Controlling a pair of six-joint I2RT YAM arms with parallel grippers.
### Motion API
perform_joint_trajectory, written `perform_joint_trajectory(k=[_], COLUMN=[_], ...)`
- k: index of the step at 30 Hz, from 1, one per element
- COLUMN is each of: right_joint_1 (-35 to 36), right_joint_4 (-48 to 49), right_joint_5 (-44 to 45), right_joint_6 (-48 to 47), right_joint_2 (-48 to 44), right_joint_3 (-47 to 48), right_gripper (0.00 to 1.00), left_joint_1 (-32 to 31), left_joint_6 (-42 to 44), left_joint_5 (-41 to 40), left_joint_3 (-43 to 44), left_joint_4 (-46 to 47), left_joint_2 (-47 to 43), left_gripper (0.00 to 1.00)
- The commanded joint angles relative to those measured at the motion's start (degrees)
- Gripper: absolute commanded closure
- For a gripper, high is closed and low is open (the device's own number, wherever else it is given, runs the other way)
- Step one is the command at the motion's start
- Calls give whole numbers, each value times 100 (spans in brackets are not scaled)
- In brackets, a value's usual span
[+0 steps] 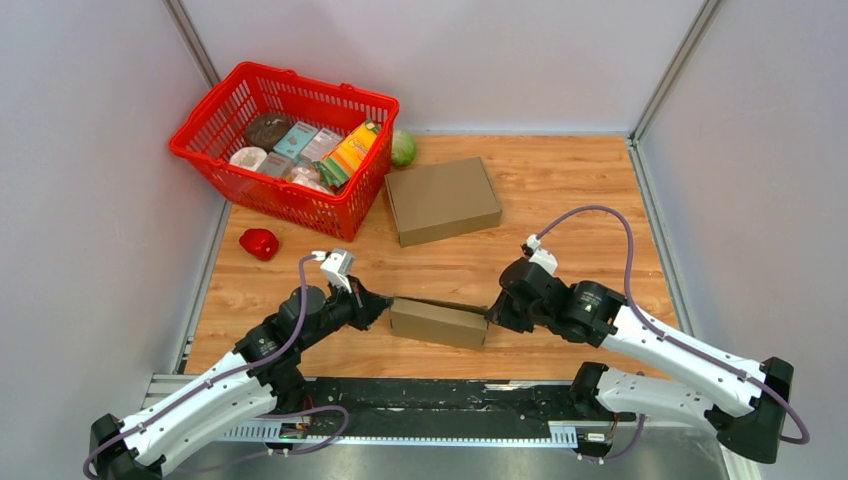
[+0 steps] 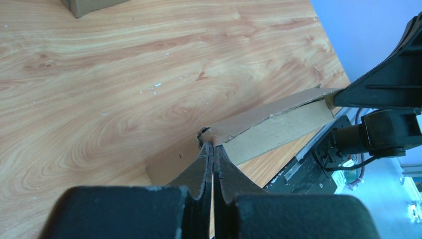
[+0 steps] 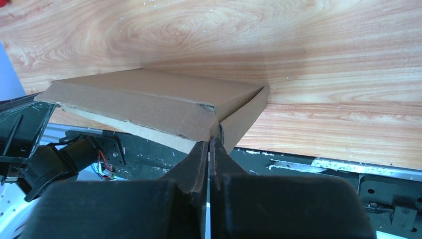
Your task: Fold the paper box
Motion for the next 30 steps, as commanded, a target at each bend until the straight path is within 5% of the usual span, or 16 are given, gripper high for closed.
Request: perform_joint_trajectory(k=[1, 23, 28, 30], right_joint_1=[-48, -39, -48, -39], right_joint_4=[-393, -579, -183, -209], right_joint_5=[38, 188, -225, -208], right_joint_6=[-386, -1539, -1389, -1512], right_joint_2=[-19, 78, -124, -299], right_joint_3=[-276, 5, -381, -277], right_gripper=[98, 96, 84, 71], left_joint_1=[0, 0, 0, -8], left_joint_6=[1, -61, -61, -78], left_joint_5=[-52, 27, 53, 62], left_joint_3=[-113, -148, -165, -165], left_joint_4=[-282, -115, -53, -18], left_joint_2=[-4, 146, 198, 242], left_gripper=[100, 100, 100, 100])
